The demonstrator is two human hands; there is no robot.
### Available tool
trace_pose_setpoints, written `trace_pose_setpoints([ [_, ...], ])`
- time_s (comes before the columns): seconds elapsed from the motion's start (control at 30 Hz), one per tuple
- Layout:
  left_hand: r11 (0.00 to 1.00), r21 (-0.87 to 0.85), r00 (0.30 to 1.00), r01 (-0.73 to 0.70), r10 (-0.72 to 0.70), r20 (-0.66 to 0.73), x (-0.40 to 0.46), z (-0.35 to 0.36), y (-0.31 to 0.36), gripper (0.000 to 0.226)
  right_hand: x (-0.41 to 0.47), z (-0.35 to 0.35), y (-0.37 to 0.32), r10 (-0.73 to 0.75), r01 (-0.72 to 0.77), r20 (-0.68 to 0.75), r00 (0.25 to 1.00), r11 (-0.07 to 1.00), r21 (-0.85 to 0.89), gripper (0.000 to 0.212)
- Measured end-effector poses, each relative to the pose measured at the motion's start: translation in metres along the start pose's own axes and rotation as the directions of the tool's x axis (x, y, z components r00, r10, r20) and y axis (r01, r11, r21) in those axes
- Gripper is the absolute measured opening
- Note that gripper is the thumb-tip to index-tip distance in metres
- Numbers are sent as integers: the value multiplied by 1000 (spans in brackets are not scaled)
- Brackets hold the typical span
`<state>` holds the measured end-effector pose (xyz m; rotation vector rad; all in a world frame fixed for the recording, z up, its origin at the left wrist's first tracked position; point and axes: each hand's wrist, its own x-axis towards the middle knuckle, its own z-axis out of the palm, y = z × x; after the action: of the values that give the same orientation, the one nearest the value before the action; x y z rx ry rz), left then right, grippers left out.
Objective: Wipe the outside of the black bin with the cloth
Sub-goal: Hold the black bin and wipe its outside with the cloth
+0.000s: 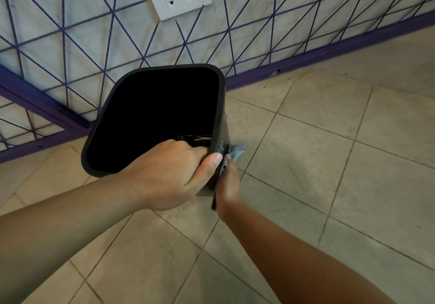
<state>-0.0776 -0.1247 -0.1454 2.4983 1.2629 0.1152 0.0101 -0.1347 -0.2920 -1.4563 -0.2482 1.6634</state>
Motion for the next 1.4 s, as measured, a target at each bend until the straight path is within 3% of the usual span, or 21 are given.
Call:
trace_pose_setpoints([
  [0.2,1000,-12,1000,-18,18,-16,0,1,-3,46,-12,2,5,-37,37,-4,999,999,5,59],
  [0.33,999,-43,1000,-16,15,-21,1,1,-2,47,-4,1,-7,66,-65,-45,997,998,24,60],
  [0.5,999,-44,999,-26,25,-32,0,2,-5,48,-17,1,0,0,0,5,1000,1000,-22,59],
  [0.63,997,-70,999,-25,23,-31,0,2,-5,48,-6,-1,-12,93,-92,-18,996,995,23,59],
  [0.8,997,-70,999,-28,25,-33,0,2,-5,48,-22,1,-9,70,-70,-1,998,997,30,58],
  [1.03,998,-68,999,-14,12,-31,0,1,-3,48,-28,7,-22,109,-111,21,994,977,179,56],
  [1.17,997,-72,1000,-2,0,-20,0,-1,-4,49,-26,4,-28,137,-127,-42,990,976,179,50],
  [1.27,996,-91,1000,2,-4,-22,0,1,-4,48,-36,11,-31,22,-19,-20,1000,988,153,52],
  [1.37,999,-50,999,-2,0,-34,2,1,-4,46,-56,18,-34,-69,66,16,998,990,124,73],
  [1.4,999,-43,999,-7,5,-37,2,1,-4,46,-55,19,-37,-85,83,13,996,990,116,69],
])
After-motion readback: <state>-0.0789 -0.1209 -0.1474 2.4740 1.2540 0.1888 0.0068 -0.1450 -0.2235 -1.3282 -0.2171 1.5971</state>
